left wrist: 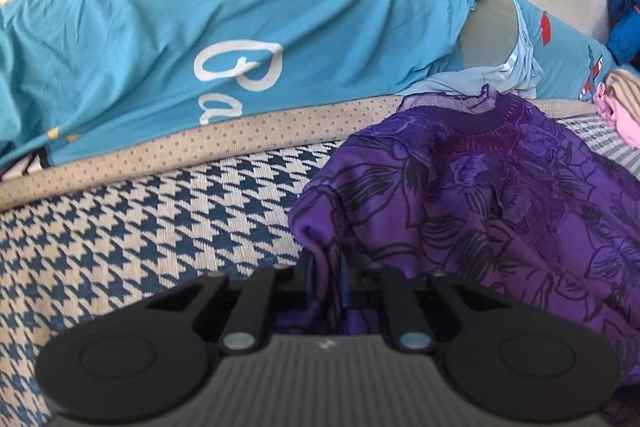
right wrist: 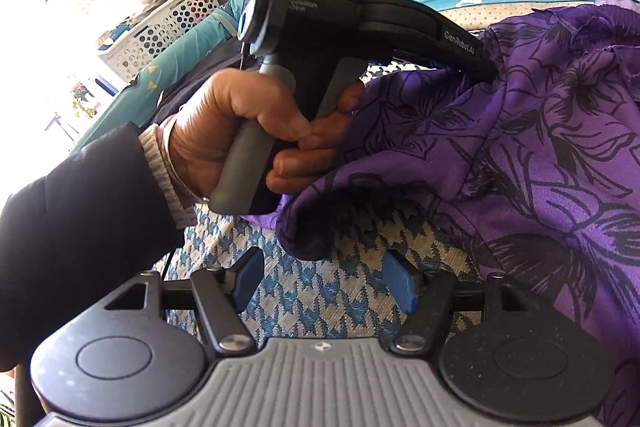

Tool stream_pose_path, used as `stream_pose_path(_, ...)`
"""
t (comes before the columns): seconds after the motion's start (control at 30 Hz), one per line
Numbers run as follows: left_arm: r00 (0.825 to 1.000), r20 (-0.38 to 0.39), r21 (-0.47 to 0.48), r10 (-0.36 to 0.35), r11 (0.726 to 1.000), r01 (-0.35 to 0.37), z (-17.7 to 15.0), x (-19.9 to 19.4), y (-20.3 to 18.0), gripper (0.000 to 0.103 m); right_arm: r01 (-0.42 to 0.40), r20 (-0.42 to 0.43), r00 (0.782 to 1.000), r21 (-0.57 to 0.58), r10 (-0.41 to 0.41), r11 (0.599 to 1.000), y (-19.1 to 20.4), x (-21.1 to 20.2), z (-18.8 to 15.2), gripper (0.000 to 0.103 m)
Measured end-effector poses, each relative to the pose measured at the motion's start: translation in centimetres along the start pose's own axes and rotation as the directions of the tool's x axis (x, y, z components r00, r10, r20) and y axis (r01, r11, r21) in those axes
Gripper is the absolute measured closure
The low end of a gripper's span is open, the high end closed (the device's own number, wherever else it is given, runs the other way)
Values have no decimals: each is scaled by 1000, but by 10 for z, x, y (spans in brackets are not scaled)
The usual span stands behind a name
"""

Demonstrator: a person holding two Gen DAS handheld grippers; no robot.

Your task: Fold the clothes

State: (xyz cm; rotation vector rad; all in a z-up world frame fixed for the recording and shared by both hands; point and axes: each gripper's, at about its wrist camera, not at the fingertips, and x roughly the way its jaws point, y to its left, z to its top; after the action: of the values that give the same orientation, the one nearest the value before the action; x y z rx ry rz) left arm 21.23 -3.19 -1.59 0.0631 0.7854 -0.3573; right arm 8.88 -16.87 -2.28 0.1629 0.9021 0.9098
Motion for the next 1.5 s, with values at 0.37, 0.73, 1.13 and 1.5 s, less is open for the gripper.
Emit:
stream_pose_path(0.37, 921, 69, -16, 383, 924, -382, 8, 0, 0, 96, -58, 76, 995, -17, 59, 998, 8, -14, 3, 38)
stream_pose_path(0.73, 891, 7, -92, 454, 888, -451, 4, 13, 17, 77, -43, 113, 993, -27, 45, 999, 11, -42, 1, 38)
stream_pose_path(1.13, 850, -35, -202, 526, 829, -522, 20, -26, 26, 13, 10, 200, 980, -61, 2, 998, 1, -93, -5, 33)
stream_pose_path(1.5, 816, -18, -236, 578, 790, -566, 15, -97, 26, 1, 181, 191, 972, -227, -139, 957, 18, -78, -9, 33)
